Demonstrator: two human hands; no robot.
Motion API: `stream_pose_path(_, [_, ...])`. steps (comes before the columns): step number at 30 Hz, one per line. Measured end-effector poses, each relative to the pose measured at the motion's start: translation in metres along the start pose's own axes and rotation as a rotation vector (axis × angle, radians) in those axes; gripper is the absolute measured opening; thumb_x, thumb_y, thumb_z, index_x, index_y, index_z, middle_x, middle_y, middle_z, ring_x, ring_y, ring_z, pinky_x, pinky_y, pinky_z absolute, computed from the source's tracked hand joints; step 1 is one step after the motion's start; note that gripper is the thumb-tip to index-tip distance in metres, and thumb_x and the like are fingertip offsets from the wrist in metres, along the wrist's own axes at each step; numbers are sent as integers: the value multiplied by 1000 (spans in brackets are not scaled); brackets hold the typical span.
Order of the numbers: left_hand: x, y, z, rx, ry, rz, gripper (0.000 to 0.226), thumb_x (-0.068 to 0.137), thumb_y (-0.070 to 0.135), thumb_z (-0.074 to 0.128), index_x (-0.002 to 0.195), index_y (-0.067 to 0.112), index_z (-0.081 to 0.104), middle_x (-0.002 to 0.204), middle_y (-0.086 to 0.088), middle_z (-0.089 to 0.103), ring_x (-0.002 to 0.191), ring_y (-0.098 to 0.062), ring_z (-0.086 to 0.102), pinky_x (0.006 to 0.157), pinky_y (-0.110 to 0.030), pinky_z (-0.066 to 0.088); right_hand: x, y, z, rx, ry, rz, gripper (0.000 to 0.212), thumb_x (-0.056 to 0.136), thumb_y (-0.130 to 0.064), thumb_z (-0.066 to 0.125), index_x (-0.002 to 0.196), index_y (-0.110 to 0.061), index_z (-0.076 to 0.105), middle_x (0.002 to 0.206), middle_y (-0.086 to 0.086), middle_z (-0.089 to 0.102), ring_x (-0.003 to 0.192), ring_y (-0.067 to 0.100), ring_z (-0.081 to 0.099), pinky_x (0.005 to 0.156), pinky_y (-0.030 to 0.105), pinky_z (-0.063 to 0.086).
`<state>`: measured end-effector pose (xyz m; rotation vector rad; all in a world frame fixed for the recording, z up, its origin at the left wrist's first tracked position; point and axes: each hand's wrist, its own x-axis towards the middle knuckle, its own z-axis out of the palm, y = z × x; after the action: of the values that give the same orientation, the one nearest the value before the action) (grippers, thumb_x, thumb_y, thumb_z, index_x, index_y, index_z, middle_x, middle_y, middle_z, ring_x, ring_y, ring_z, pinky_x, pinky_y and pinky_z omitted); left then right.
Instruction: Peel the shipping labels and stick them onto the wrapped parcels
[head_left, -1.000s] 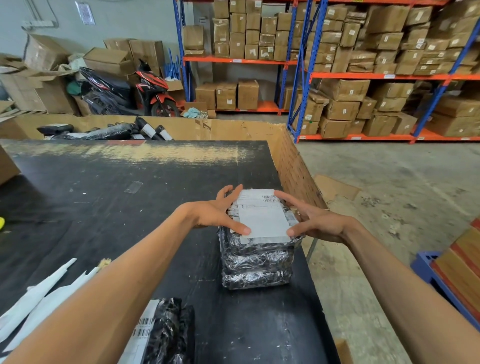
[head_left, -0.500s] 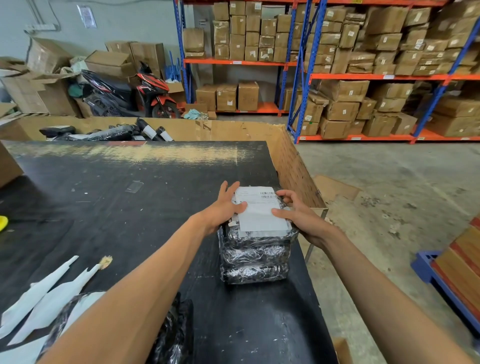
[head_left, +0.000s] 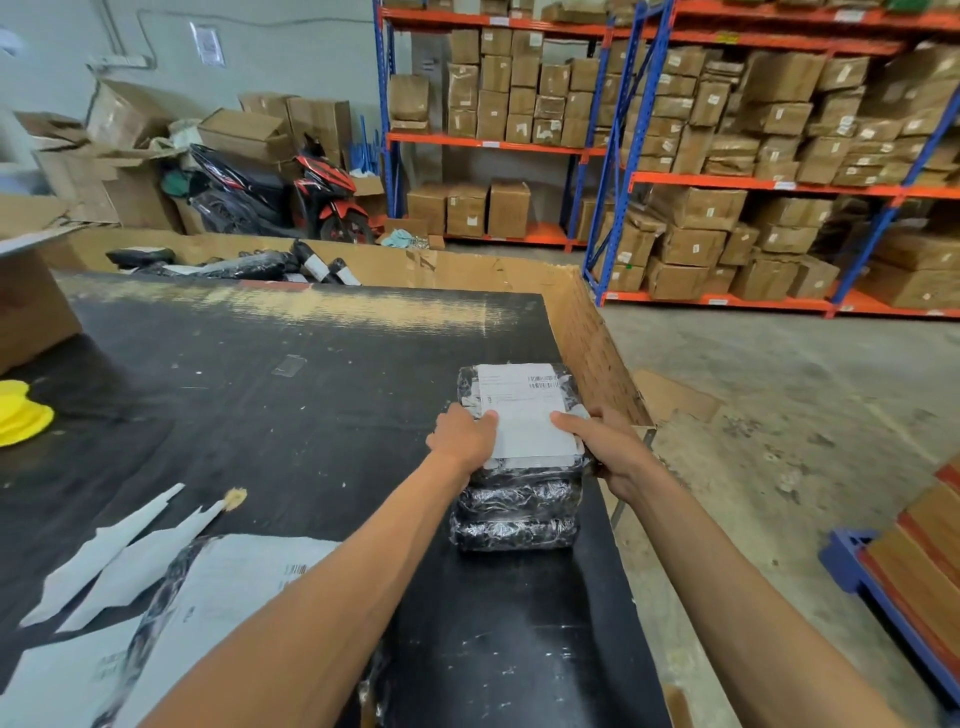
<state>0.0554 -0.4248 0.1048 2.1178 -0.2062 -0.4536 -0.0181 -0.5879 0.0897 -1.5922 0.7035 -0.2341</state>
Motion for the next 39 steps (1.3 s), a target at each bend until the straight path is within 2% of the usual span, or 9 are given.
stream_pose_path(5, [-20,14,-12,-83,114,94,42,98,24,44,134,2,47,133,-16,56,122,-34,53,104,-49,42,-29,-19,-1,157,-7,-66,47,87,-9,75,121,-11,43,111,11,69,107,32,68,96,55,54])
stream_pose_path(9, [-43,23,-19,-160,130,140,42,93,23,45,129,4,51,129,-18,59,118,-38,55,101,-53,45,-52,-29,-5,180,35,-118,46,89,-9,73,123,-9,42,119,13,67,111,32,66,99,53,52])
stream_pose_path(12, [-68,18,-17,-223,77,84,49,84,22,42,131,9,48,142,-11,41,125,-35,44,104,-52,42,-73,-28,-12,156,24,-112,37,88,-8,73,115,-8,49,111,11,69,102,30,68,96,49,54])
stream_pose_path(14, [-90,13,-15,-176,36,43,47,88,13,40,135,7,41,145,-11,27,129,-34,33,104,-47,38,-87,-21,-17,144,5,-88,28,89,-7,72,105,-11,50,102,9,69,90,25,68,89,46,56])
stream_pose_path(17, [-118,3,-9,-76,14,-8,44,94,11,39,137,4,32,144,-13,24,129,-33,30,98,-38,33,-113,-1,-21,144,-26,-41,37,88,-9,73,116,-5,50,106,11,71,92,25,71,81,41,58])
stream_pose_path(26, [-189,-48,11,52,-178,-53,68,96,8,35,153,6,-1,159,-14,-4,145,-36,2,115,-46,19,-178,80,-32,155,-31,85,37,88,-16,75,117,-10,52,112,10,72,95,26,72,74,36,58])
stream_pose_path(29, [-203,-74,25,67,-230,-146,69,98,9,33,154,6,-7,160,-18,-11,148,-37,-5,117,-46,11,-194,111,-29,124,-28,141,33,88,-14,75,111,-11,52,114,13,71,102,29,71,87,43,58])
stream_pose_path(32, [-215,-97,34,97,-262,-188,70,98,8,32,154,7,-10,161,-17,-11,148,-38,-5,118,-46,12,-207,140,-22,50,-17,174,33,89,-19,75,113,-11,54,115,12,70,105,28,69,97,47,54])
stream_pose_path(39, [-228,-143,37,21,-297,-132,75,102,17,41,154,13,-12,162,-12,-13,150,-36,-2,121,-45,11,-235,165,-4,5,60,110,37,92,-19,70,124,-3,62,117,11,73,98,21,71,86,31,57])
